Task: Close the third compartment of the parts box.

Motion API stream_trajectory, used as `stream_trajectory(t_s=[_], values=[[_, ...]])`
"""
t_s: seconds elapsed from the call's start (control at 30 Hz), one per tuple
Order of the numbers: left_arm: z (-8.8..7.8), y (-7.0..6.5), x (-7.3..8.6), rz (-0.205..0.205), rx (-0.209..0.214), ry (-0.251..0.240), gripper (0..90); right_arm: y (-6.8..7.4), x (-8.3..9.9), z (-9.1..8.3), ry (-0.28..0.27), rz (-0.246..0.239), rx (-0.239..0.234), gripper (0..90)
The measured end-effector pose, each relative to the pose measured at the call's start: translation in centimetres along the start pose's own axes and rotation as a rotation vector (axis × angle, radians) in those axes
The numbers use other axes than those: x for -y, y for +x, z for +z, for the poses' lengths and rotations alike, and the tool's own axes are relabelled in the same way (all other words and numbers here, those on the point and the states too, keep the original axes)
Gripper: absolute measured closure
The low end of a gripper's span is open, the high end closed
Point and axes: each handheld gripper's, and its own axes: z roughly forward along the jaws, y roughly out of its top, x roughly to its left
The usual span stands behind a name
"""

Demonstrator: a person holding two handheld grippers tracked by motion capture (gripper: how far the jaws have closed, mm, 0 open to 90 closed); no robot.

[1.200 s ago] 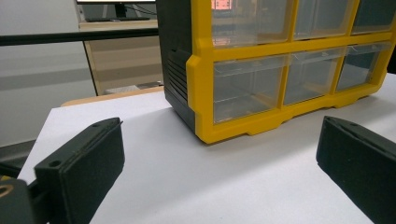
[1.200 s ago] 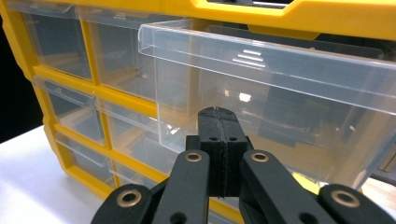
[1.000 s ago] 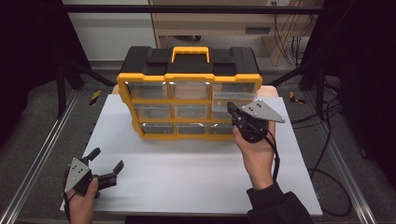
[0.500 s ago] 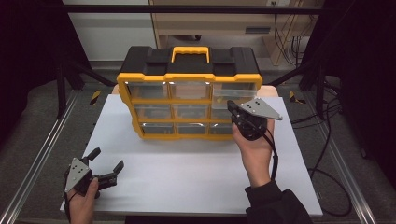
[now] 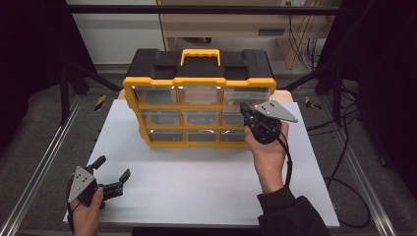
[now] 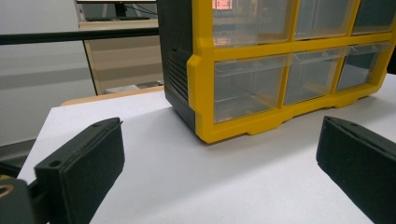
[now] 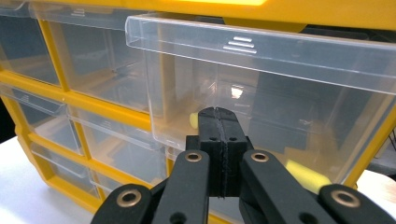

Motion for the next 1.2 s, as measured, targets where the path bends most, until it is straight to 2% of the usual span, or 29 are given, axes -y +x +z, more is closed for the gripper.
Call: stream_trajectory(t_s=[1.2], values=[[0.02, -0.01, -0.01, 0.001, 0.001, 0.001, 0.6, -0.50, -0.68, 0.98, 0.018, 0.013, -0.003, 90.0]])
